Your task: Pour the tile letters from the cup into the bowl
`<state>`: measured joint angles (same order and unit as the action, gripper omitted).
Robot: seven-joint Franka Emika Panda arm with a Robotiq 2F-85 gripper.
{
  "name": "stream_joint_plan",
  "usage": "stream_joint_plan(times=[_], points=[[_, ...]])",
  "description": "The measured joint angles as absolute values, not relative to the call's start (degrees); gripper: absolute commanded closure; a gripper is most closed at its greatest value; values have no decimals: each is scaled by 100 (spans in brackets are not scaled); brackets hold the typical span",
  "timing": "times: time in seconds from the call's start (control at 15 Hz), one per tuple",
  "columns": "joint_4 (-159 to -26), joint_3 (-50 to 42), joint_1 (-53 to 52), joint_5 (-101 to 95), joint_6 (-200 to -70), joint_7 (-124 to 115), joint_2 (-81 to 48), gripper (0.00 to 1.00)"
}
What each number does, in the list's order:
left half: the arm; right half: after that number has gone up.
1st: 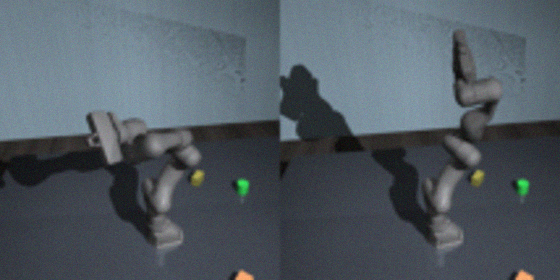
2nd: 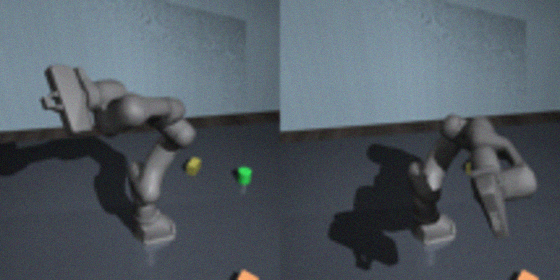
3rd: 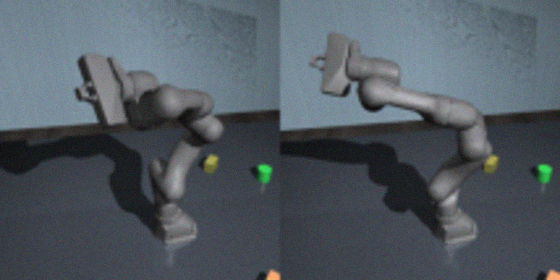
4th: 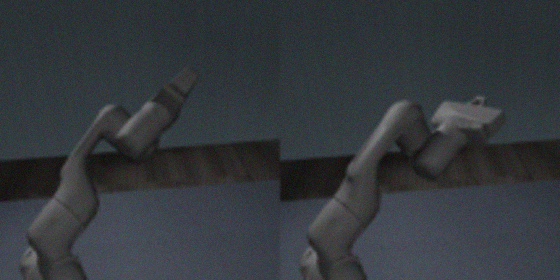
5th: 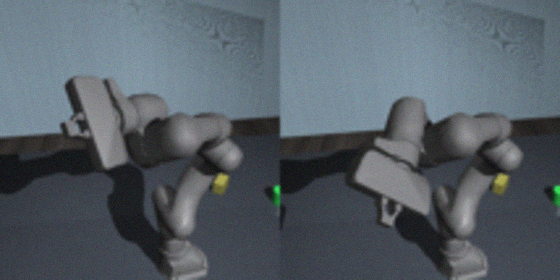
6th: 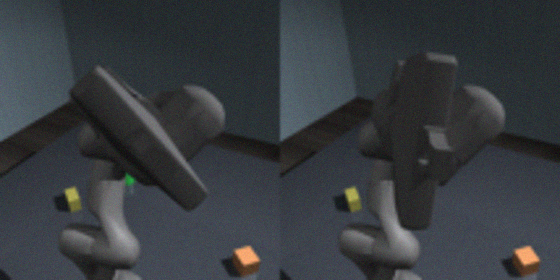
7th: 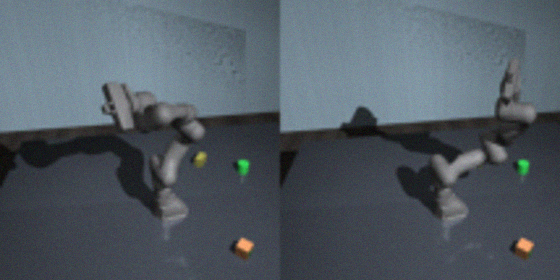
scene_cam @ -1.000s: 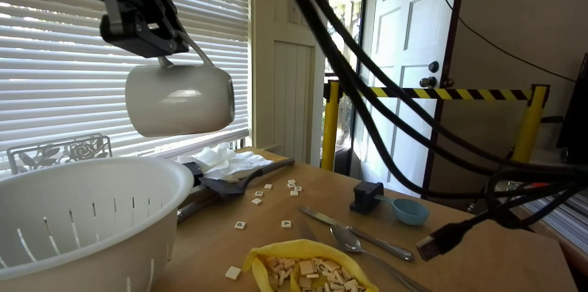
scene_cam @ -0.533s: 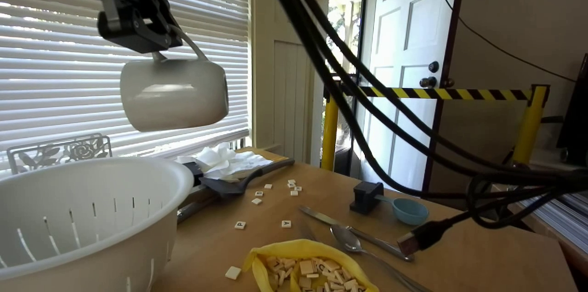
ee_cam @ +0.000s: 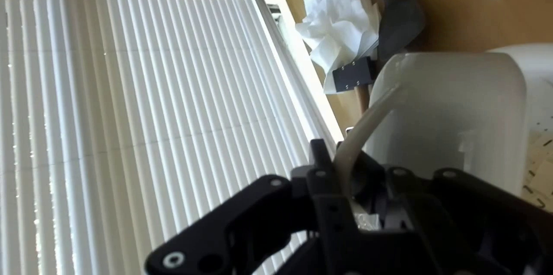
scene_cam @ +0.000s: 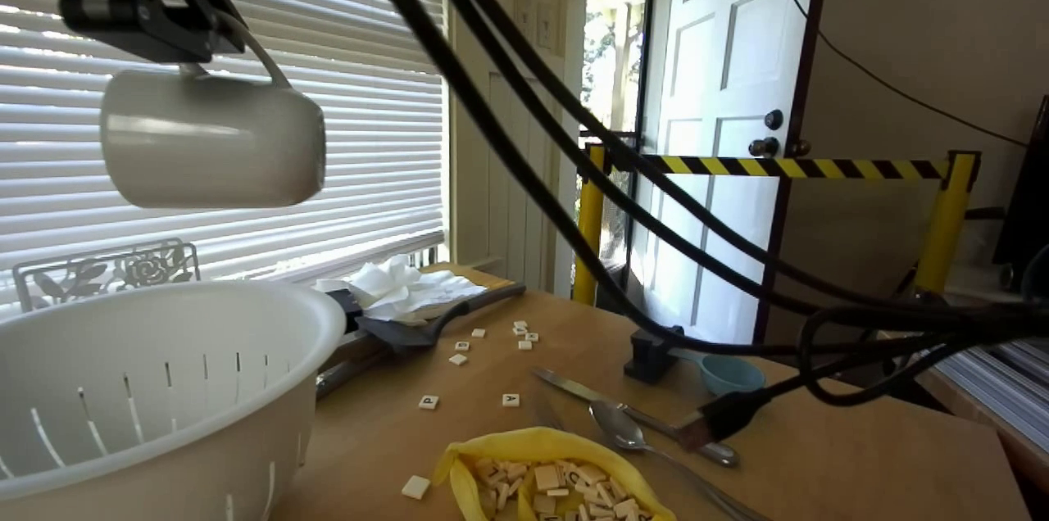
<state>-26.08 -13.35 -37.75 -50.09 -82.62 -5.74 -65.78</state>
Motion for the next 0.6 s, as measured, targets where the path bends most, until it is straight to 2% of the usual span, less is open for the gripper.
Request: stream_joint_plan(times=[0.6], points=[[-2597,-1767,-3877,-5251,-8748,-2134,-6592,96]])
